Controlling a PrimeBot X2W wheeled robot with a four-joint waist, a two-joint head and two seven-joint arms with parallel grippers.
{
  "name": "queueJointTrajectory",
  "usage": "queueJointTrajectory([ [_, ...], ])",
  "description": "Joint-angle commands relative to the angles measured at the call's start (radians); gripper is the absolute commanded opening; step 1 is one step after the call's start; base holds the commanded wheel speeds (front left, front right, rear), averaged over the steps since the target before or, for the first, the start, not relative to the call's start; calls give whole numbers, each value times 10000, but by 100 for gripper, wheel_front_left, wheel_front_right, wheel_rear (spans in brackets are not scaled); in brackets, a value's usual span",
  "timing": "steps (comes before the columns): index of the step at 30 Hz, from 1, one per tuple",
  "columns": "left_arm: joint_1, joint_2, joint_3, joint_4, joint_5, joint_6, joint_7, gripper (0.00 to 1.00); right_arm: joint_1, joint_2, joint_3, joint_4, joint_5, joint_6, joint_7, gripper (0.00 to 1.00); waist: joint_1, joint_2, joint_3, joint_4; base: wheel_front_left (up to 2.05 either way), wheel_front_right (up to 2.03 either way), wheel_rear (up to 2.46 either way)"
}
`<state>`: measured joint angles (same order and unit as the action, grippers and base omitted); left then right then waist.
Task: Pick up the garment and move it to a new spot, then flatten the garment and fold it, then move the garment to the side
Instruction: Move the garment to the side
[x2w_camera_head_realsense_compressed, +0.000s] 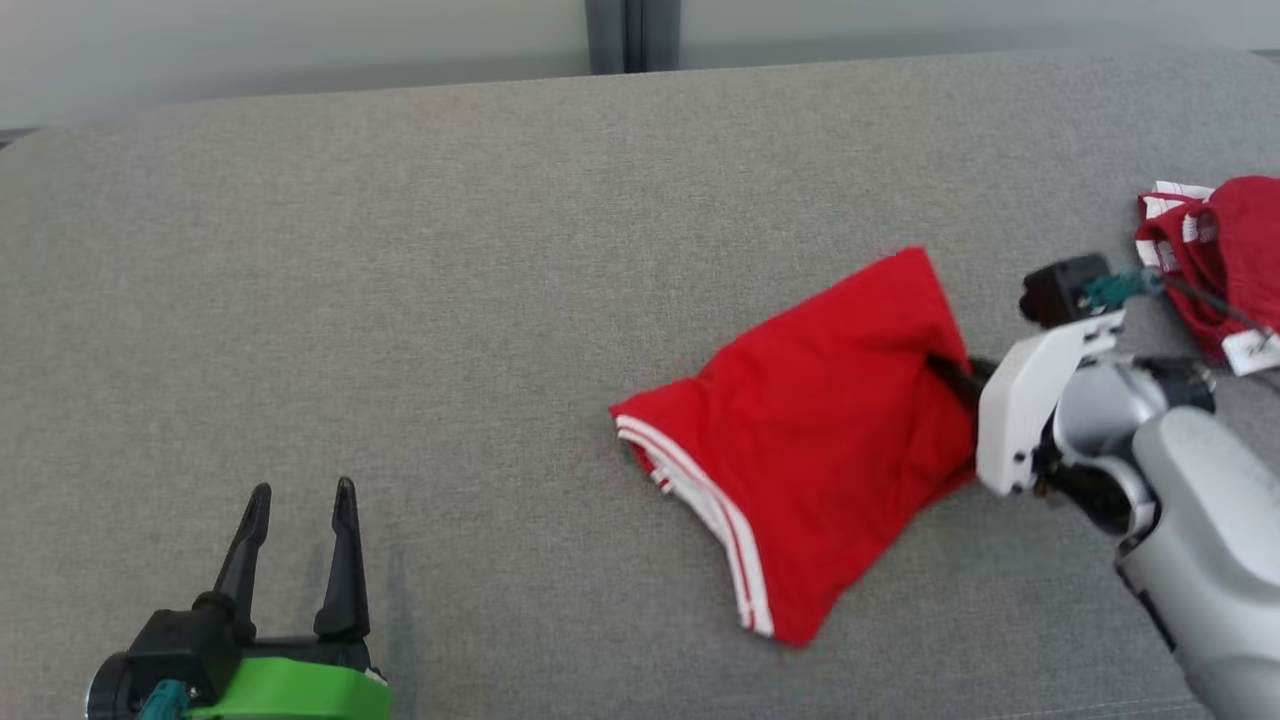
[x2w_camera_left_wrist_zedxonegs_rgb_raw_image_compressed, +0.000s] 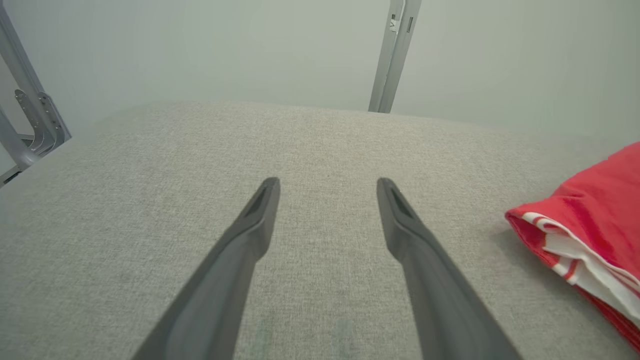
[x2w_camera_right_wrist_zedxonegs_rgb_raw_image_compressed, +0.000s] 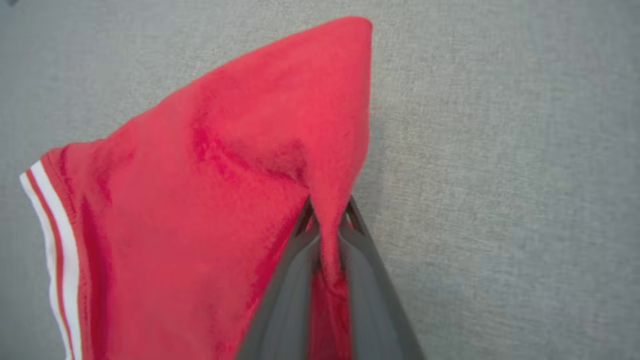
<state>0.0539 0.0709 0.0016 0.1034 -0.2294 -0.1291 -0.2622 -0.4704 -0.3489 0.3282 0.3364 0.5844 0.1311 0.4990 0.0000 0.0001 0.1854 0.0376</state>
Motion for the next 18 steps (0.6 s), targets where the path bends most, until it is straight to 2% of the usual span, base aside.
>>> queueJointTrajectory([
  [1,-206,8,27,-63,-34,-27,-26,100,-339,-154,-30,-37,-85,-8,-10,0,0,-1,523,-464,0,0,0],
  [9,-941,161,-222,-458,3,-27,-27,100,-2579,-1044,-349,511,-198,-7,360,0,0,-1,1502,-1074,0,0,0],
  [18,-1118,325,-137,-656,109,-27,-26,100,-3779,-1825,-1192,1067,-319,-7,642,0,0,-1,2013,-1283,0,0,0],
])
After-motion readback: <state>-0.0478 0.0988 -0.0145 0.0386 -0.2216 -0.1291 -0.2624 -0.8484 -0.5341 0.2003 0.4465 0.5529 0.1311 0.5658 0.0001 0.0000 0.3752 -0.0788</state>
